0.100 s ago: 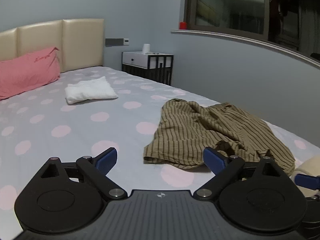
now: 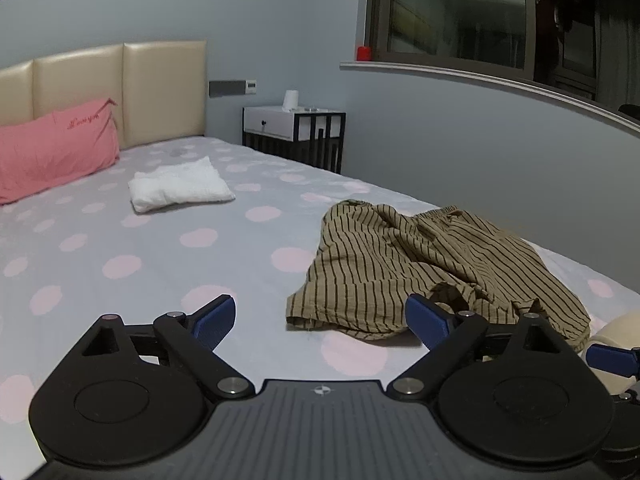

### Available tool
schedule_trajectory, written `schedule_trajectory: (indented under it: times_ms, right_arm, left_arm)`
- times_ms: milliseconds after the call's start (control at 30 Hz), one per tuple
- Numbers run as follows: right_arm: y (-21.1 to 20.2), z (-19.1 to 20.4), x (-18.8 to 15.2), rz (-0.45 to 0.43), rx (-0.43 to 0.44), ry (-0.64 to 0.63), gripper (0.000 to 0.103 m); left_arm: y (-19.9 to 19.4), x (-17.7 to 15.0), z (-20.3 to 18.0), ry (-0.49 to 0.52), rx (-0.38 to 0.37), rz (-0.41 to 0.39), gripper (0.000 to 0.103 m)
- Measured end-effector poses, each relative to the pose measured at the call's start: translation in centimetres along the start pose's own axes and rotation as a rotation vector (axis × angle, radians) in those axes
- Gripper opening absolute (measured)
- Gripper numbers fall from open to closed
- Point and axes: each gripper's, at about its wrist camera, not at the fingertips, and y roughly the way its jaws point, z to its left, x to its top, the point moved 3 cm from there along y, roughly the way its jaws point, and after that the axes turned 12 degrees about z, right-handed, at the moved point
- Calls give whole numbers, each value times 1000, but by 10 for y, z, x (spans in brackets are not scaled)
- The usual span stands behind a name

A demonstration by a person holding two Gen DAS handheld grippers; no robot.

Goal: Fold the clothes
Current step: 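Move both grippers toward the olive striped trousers on the bed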

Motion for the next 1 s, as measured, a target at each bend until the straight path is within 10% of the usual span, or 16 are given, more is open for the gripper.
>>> schedule_trajectory:
  times_ms: [700, 800, 1000]
  right_arm:
    - [-1, -9, 0, -67, -37, 10, 101]
    - [-2, -10, 3, -56, -19, 3, 85]
    - [-2, -15, -2, -65, -9, 38, 83]
  left_arm:
    - [0, 8, 2, -6, -11, -5, 92]
    - [0, 7, 1, -7, -13, -7, 92]
    - [1, 5, -1, -4, -8, -13, 92]
